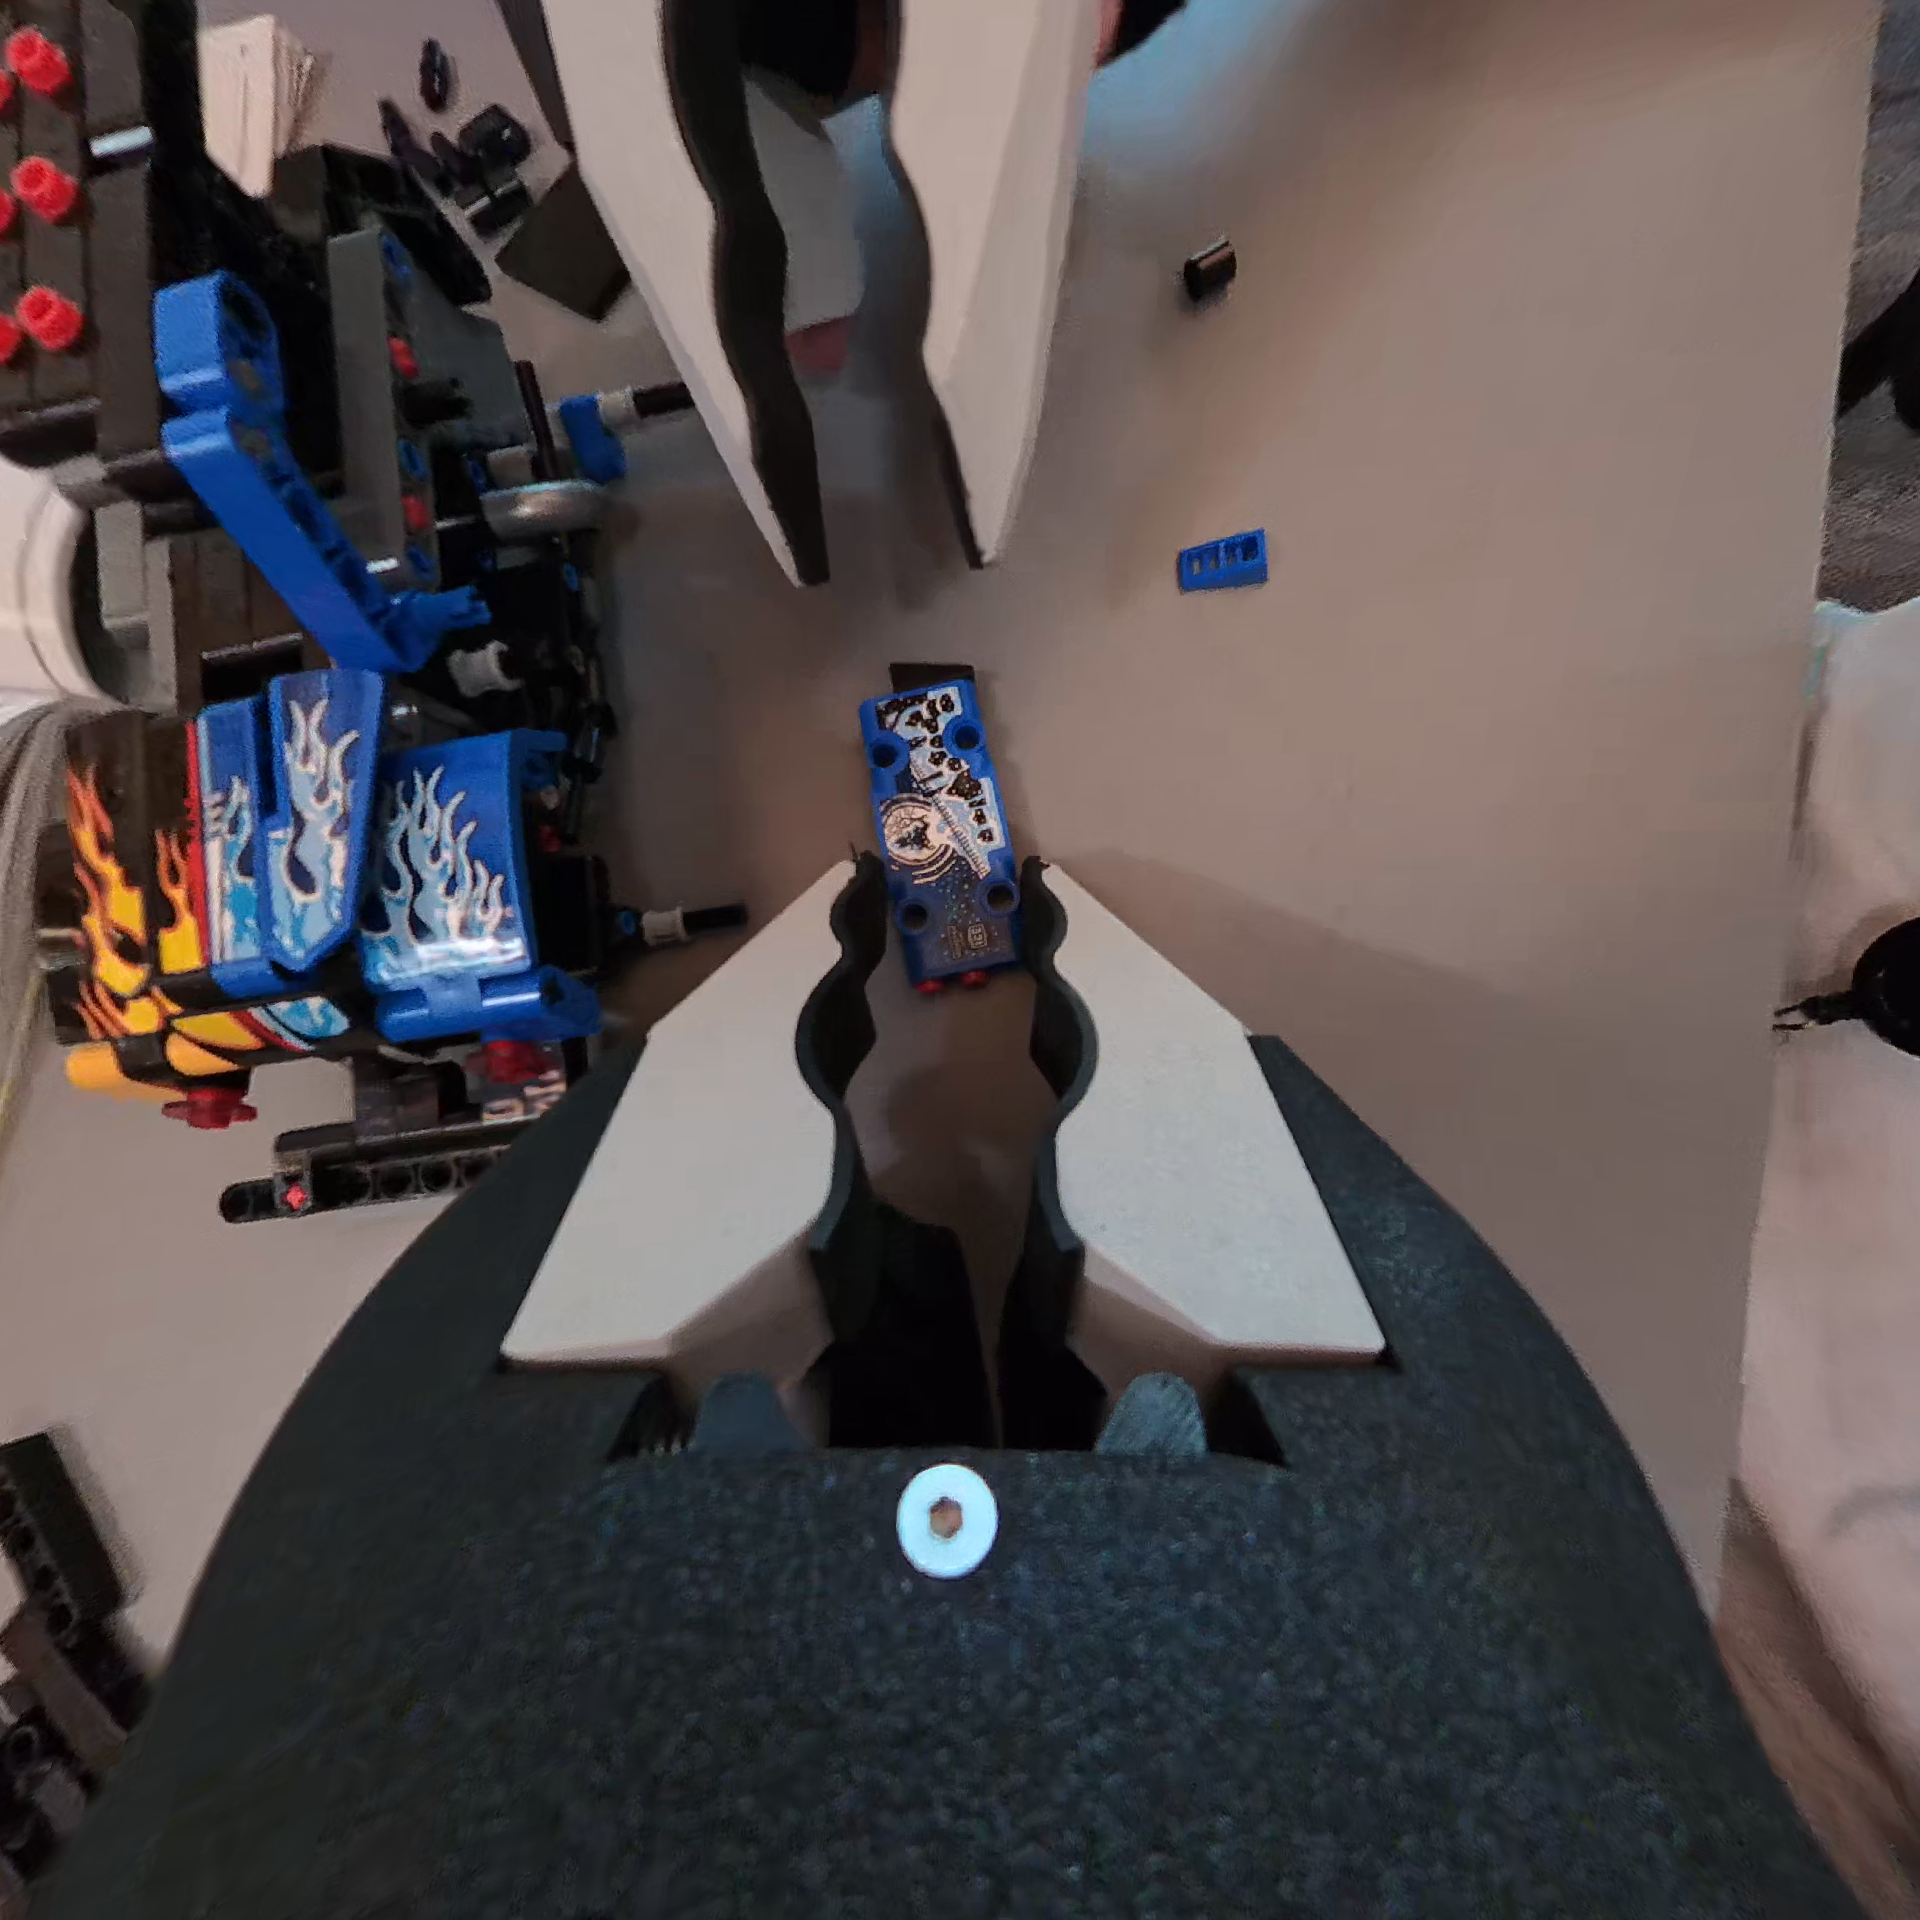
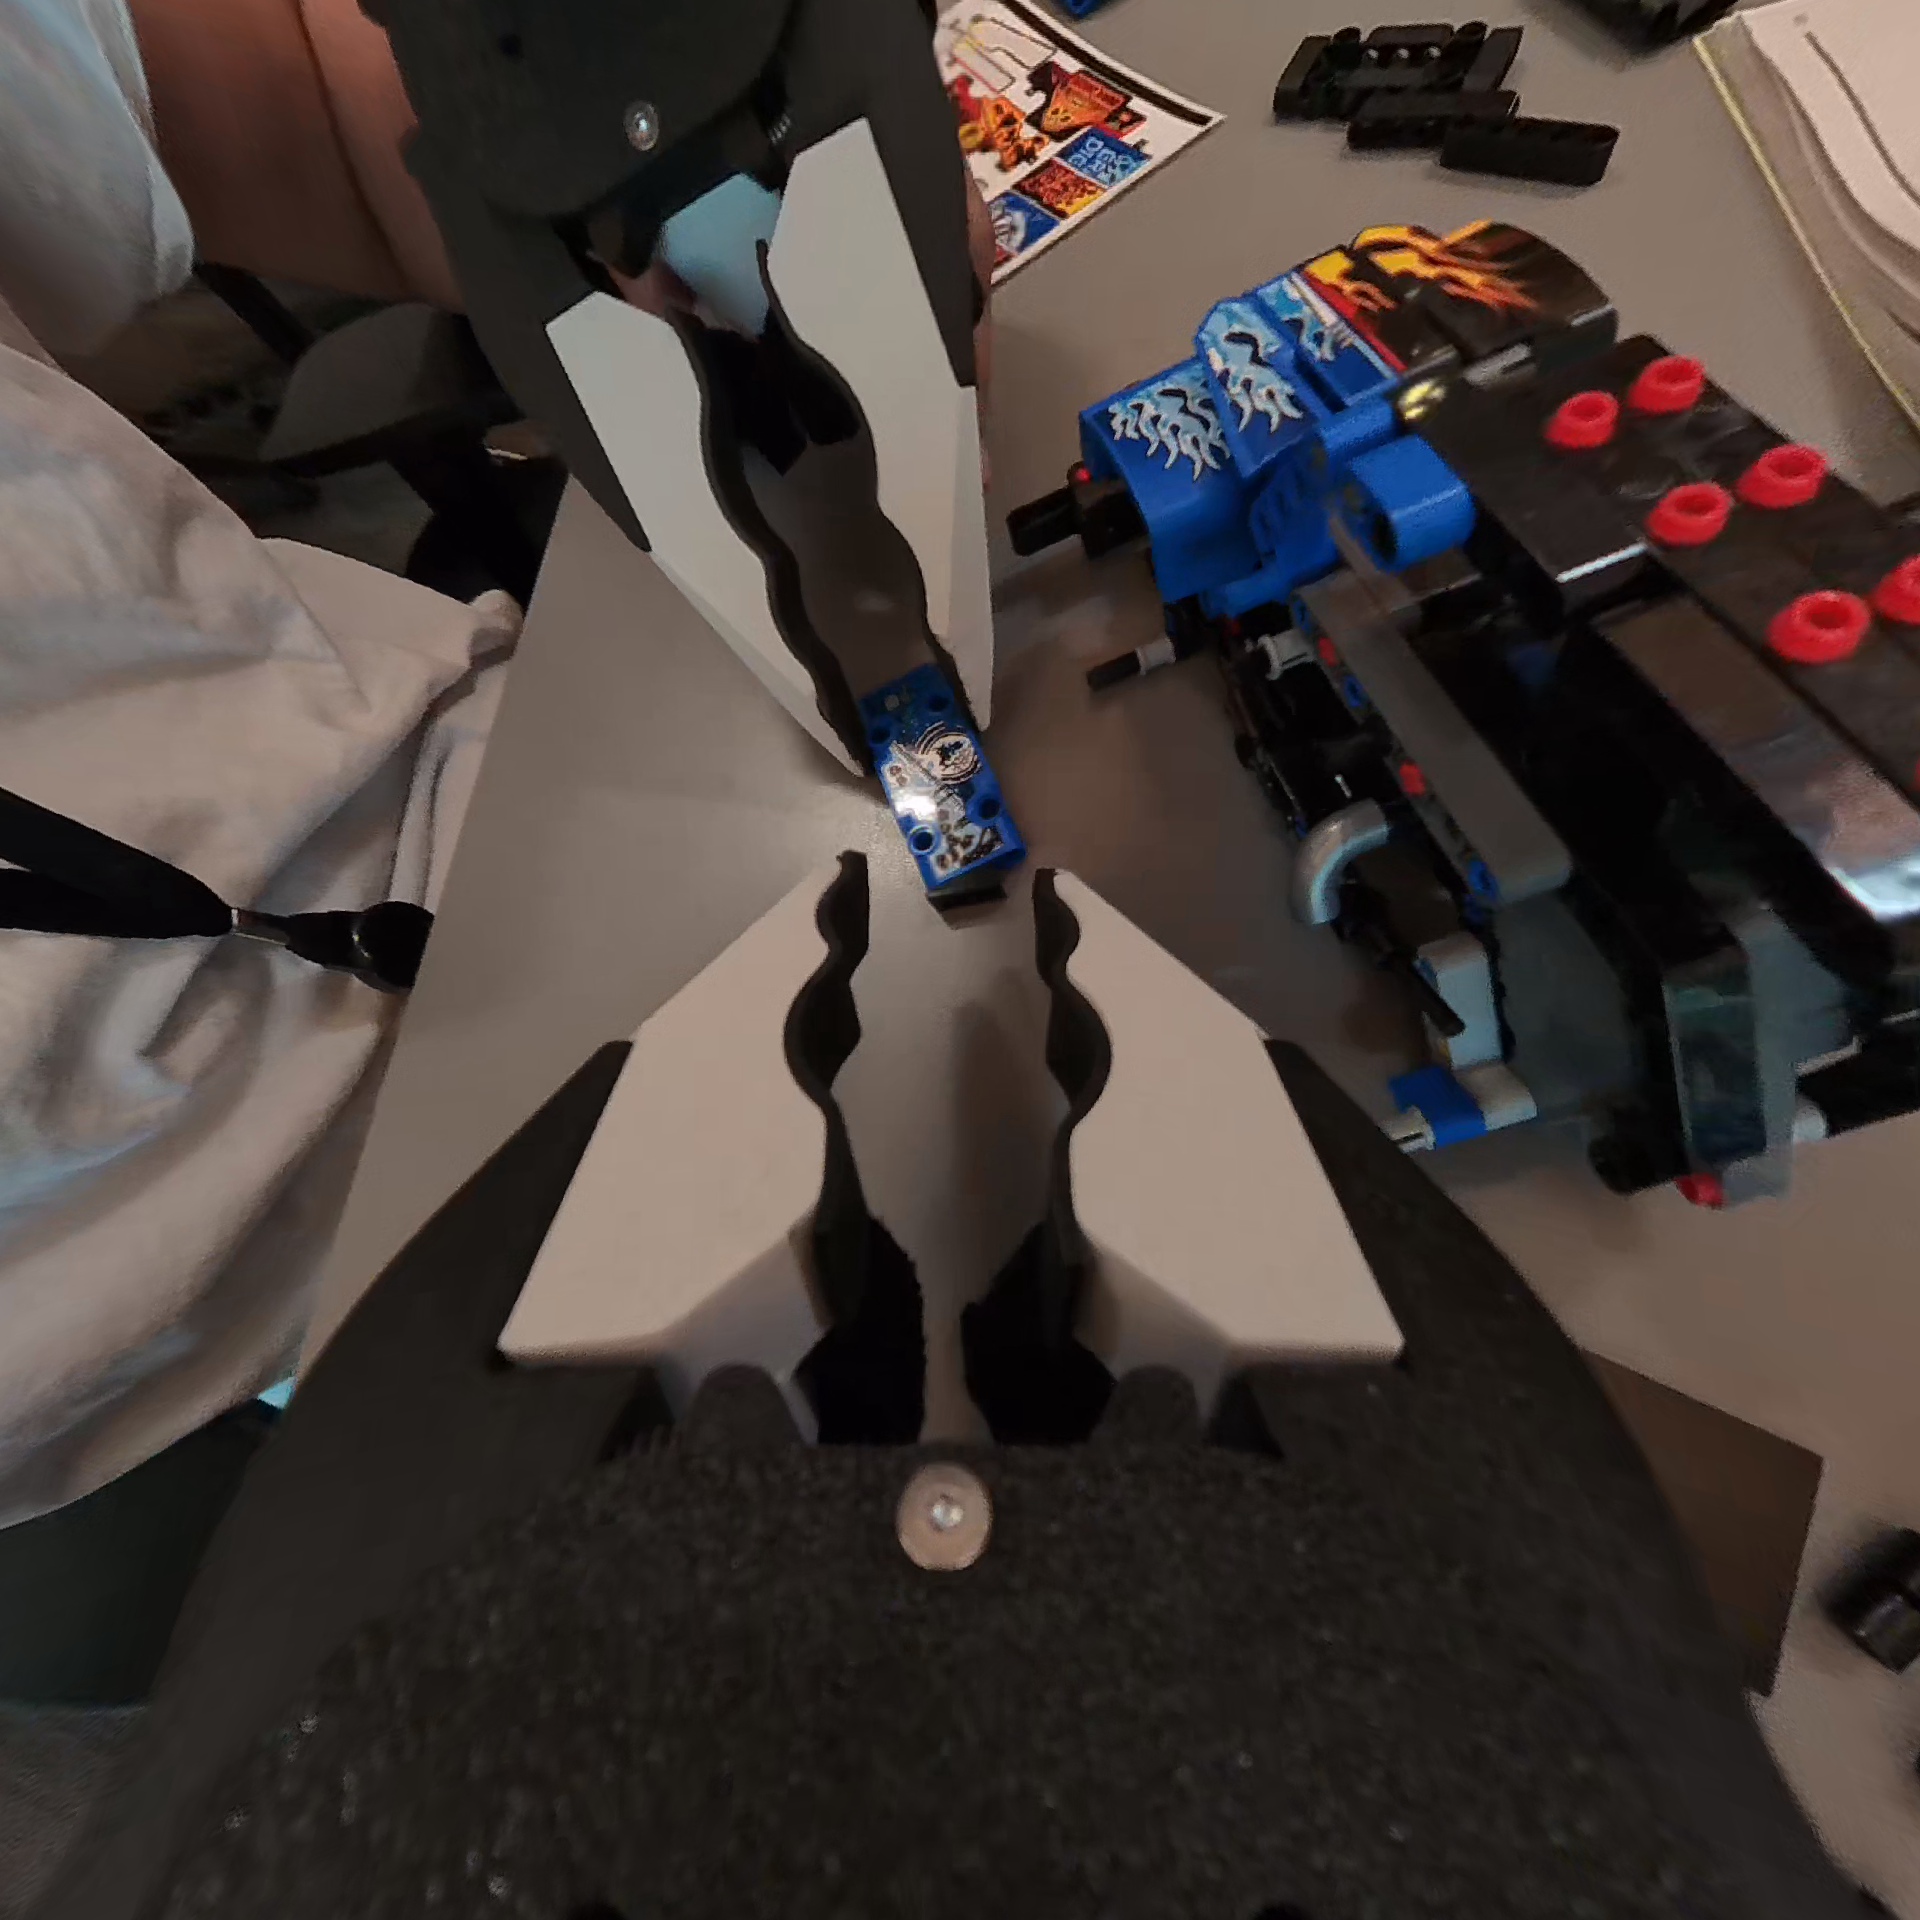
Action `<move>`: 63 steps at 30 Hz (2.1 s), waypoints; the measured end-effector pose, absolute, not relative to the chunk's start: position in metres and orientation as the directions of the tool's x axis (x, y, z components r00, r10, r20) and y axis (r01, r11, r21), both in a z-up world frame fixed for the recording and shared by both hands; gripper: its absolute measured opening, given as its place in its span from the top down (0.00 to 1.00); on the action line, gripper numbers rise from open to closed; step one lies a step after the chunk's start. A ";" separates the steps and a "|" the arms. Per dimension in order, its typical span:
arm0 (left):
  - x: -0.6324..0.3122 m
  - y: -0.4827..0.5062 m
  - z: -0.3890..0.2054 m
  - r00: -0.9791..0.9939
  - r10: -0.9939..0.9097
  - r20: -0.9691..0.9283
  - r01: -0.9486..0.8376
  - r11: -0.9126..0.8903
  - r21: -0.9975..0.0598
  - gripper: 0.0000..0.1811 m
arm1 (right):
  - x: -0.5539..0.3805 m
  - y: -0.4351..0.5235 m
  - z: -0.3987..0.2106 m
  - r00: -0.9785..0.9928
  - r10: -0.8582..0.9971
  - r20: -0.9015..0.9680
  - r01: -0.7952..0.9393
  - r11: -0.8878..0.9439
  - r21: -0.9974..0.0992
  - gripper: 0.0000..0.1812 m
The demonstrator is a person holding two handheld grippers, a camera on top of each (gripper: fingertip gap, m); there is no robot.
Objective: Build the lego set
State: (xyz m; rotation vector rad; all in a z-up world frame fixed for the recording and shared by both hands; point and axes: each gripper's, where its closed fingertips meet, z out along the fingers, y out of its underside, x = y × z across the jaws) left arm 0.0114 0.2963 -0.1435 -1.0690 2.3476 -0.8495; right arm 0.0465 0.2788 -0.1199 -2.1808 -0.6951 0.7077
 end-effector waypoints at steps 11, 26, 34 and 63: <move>0.035 0.292 -0.114 -0.476 -0.448 -0.757 -0.171 0.891 -0.420 0.87 | 0.047 0.276 -0.113 0.649 0.666 -0.367 0.179 -0.603 -0.778 0.88; 0.040 0.306 -0.091 -0.454 -0.700 -0.552 -0.161 0.673 -0.722 0.86 | 0.064 0.276 -0.095 0.691 0.723 0.008 0.402 -0.375 -0.835 0.96; 0.038 0.311 -0.081 -0.471 -0.800 -0.371 -0.164 0.493 -0.855 0.86 | 0.072 0.274 -0.088 0.703 0.709 -0.056 0.336 -0.400 -0.853 0.96; 0.034 0.289 -0.089 -0.565 -0.798 -0.211 -0.204 0.384 -0.901 0.92 | 0.075 0.275 -0.090 0.707 0.702 -0.087 0.310 -0.417 -0.854 0.96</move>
